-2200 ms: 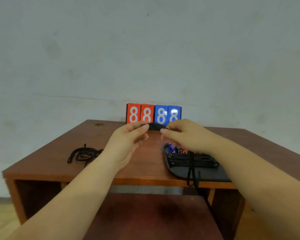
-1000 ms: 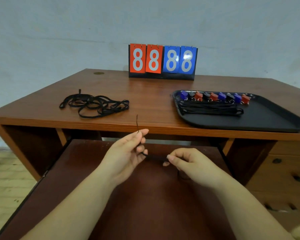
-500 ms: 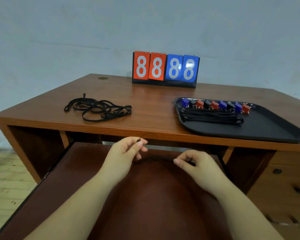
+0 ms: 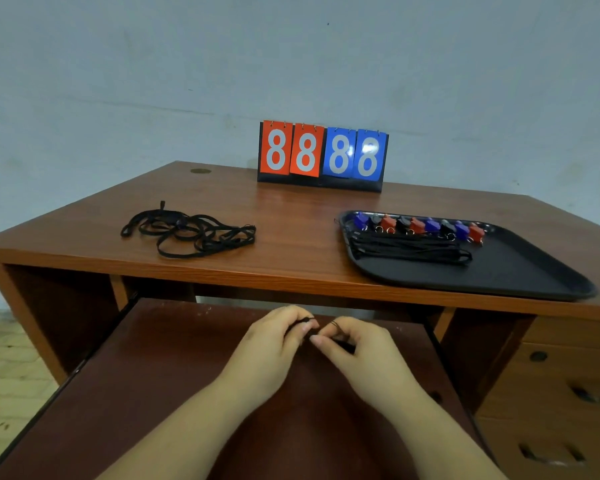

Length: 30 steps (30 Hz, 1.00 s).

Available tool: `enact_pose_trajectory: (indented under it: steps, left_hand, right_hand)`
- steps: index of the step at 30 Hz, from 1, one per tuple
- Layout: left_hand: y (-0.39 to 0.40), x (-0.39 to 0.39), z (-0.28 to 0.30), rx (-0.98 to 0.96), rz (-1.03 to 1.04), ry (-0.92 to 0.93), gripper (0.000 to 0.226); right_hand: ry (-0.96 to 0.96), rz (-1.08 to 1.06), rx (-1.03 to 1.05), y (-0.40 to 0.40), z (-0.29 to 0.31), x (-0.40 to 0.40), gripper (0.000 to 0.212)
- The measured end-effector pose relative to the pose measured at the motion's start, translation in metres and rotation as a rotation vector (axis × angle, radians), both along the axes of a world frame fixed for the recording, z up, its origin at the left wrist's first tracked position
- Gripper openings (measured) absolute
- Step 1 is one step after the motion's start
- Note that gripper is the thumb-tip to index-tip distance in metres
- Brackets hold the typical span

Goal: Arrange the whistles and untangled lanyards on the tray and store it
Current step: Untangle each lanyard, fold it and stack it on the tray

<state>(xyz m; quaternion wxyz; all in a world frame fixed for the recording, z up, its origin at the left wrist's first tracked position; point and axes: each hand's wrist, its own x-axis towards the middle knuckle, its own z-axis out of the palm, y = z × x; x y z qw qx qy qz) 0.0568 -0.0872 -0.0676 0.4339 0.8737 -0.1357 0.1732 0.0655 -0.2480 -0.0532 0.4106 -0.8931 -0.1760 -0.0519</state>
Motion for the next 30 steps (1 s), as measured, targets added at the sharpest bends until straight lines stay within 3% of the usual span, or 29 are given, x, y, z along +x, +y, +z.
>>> enact_pose_trajectory:
  steps: [11, 14, 18, 24, 30]
  left_hand:
    - [0.037, 0.010, 0.008, -0.018, 0.260, 0.022, 0.015]
    - [0.036, 0.010, 0.005, 0.060, 0.251, 0.047, 0.013]
    - [0.026, 0.007, 0.005, 0.163, 0.209, -0.136, 0.016]
    - [-0.003, -0.007, 0.007, 0.039, 0.009, -0.025, 0.014]
    - [-0.005, -0.007, 0.006, -0.027, -0.023, 0.020, 0.017]
  right_hand:
    - [0.127, -0.111, -0.065, -0.039, 0.003, 0.018, 0.014]
    - [0.102, -0.130, -0.057, -0.039, 0.003, 0.018, 0.014]
    - [0.076, -0.095, -0.041, -0.028, 0.002, 0.013, 0.013]
    - [-0.006, -0.008, 0.031, -0.004, 0.005, -0.001, 0.010]
    - [-0.010, 0.009, 0.049, -0.001, 0.004, -0.004, 0.008]
